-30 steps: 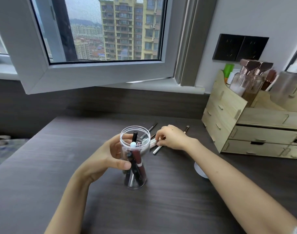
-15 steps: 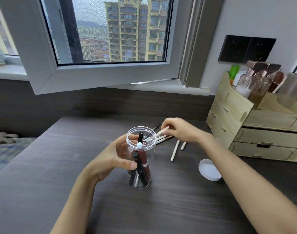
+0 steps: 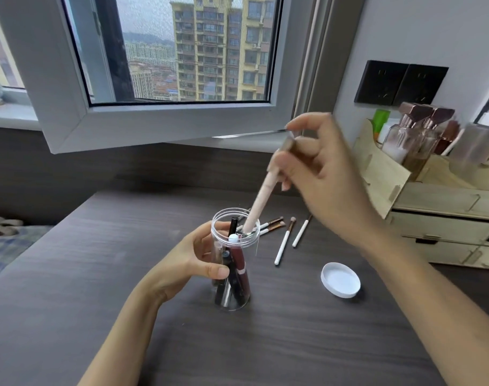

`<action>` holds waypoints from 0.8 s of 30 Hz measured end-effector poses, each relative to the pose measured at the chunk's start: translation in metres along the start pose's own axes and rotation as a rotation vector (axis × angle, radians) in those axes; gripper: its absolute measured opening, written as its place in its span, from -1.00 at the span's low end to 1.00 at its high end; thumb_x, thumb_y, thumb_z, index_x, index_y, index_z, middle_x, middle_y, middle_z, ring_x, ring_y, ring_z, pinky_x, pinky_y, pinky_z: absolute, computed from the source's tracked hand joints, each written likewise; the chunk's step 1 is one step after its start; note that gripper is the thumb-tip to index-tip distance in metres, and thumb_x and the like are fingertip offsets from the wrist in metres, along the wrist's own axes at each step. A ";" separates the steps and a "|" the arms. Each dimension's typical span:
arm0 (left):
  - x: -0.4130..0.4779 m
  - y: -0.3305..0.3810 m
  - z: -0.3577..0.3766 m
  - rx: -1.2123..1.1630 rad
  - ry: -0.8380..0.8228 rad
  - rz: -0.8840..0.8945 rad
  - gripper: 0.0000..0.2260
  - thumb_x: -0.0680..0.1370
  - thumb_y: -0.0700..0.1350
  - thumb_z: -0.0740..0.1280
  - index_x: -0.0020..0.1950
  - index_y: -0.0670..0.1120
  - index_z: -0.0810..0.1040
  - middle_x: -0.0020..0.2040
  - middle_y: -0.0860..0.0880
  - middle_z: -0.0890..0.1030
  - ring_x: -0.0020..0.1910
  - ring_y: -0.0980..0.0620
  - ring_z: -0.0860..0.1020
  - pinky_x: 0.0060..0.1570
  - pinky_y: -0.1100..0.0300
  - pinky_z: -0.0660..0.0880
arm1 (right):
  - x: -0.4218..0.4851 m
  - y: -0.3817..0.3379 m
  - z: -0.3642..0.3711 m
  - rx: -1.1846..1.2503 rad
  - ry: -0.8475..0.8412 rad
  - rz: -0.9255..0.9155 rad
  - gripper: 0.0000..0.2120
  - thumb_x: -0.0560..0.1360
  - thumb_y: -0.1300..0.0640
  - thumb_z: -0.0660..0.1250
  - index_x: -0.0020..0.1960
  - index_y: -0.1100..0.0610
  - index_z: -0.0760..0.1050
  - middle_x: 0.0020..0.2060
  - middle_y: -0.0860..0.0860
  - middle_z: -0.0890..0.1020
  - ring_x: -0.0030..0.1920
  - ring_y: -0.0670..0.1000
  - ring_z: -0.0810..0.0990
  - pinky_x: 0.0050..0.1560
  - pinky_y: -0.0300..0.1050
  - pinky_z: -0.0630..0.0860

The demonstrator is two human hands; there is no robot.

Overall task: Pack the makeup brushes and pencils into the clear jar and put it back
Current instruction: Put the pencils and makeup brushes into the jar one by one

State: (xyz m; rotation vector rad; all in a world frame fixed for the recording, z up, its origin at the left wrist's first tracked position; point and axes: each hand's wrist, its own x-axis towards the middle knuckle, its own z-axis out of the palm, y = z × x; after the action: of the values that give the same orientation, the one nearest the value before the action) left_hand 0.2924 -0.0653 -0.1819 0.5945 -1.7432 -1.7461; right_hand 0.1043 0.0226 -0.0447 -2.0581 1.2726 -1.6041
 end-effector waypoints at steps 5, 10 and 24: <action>0.000 0.000 -0.002 0.012 -0.005 -0.003 -0.22 0.02 -0.04 0.66 0.21 0.00 0.53 0.06 -0.03 0.66 0.04 -0.03 0.60 -0.10 0.16 0.54 | -0.008 0.015 0.020 -0.208 -0.170 0.027 -0.79 0.45 0.19 0.38 -0.04 0.10 0.35 -0.31 -0.02 0.60 -0.36 -0.13 0.56 -0.30 -0.37 0.47; -0.001 -0.001 -0.007 0.025 -0.014 -0.008 -0.24 0.01 -0.07 0.65 0.20 -0.01 0.53 0.08 -0.06 0.65 0.07 -0.04 0.60 -0.05 0.10 0.55 | -0.009 0.035 0.019 -0.382 -0.301 0.010 -0.87 0.37 0.09 0.46 -0.21 0.11 0.54 -0.29 -0.07 0.62 -0.25 -0.09 0.49 -0.22 -0.31 0.39; 0.007 -0.003 -0.013 -0.002 -0.020 -0.017 -0.09 -0.01 0.00 0.67 0.28 -0.16 0.45 0.00 -0.09 0.66 0.03 -0.10 0.60 0.00 0.02 0.53 | 0.030 0.204 0.040 -0.882 -0.578 0.431 -0.63 0.58 0.17 0.12 0.38 0.03 0.38 0.32 0.11 0.50 0.36 0.14 0.37 0.29 0.01 0.38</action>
State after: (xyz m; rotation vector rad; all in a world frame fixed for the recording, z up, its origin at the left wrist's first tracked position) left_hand 0.2961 -0.0794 -0.1844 0.5945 -1.7550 -1.7704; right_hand 0.0410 -0.1329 -0.1713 -2.1603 2.1683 -0.1945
